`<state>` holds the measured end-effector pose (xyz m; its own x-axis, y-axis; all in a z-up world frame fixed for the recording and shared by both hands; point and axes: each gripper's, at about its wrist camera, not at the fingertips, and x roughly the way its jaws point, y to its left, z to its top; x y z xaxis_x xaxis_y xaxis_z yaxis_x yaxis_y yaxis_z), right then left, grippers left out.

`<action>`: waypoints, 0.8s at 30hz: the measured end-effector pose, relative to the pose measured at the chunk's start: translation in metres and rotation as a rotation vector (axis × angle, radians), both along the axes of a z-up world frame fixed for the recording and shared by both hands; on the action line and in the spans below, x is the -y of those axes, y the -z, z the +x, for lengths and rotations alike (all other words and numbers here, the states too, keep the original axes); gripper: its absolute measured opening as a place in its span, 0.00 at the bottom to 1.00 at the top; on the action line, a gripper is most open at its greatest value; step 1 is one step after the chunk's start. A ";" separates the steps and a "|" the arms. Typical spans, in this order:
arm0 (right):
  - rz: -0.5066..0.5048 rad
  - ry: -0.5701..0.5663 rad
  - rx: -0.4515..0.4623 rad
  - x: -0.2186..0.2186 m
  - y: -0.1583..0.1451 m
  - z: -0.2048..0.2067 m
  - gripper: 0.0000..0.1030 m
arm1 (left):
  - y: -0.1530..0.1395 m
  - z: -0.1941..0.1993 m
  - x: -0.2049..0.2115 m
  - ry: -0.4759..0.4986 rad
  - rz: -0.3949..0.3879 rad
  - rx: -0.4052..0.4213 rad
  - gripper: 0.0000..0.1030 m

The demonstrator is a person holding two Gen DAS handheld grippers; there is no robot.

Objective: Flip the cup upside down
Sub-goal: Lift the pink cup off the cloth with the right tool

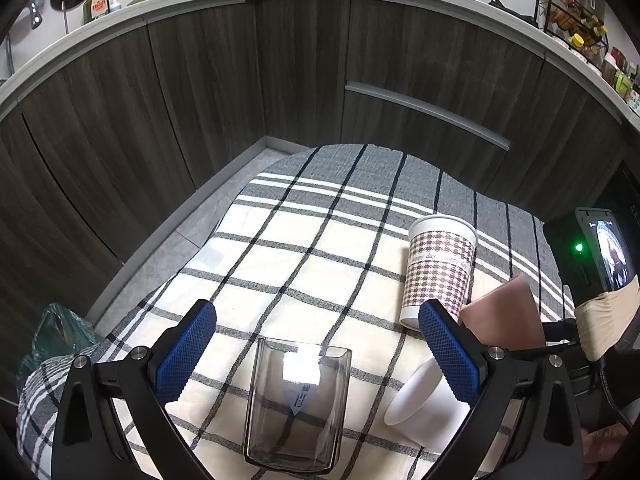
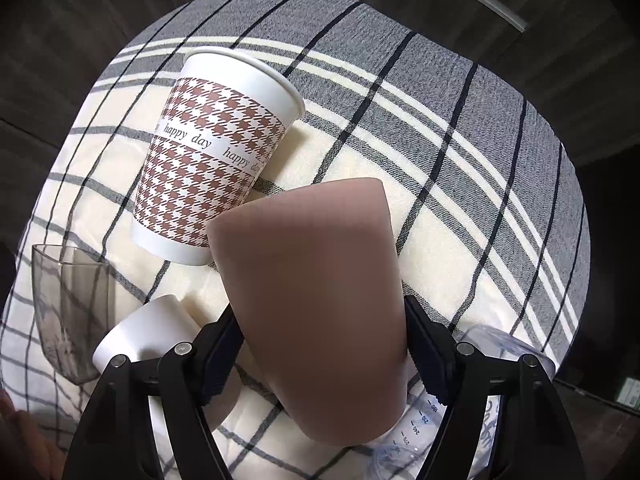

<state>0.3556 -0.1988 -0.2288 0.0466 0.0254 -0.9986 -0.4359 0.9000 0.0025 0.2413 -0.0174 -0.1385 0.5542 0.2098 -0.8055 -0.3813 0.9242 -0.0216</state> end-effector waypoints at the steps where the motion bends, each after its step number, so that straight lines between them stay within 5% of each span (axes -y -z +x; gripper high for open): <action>1: 0.006 0.004 0.008 0.001 -0.001 -0.001 0.72 | -0.002 -0.001 0.000 0.002 -0.001 0.004 1.00; 11: 0.057 0.117 0.100 0.018 -0.060 -0.019 0.72 | -0.033 -0.023 -0.013 0.012 -0.018 0.061 1.00; 24: 0.241 0.392 0.116 0.016 -0.107 -0.137 0.72 | -0.079 -0.093 -0.040 0.220 0.026 0.123 1.00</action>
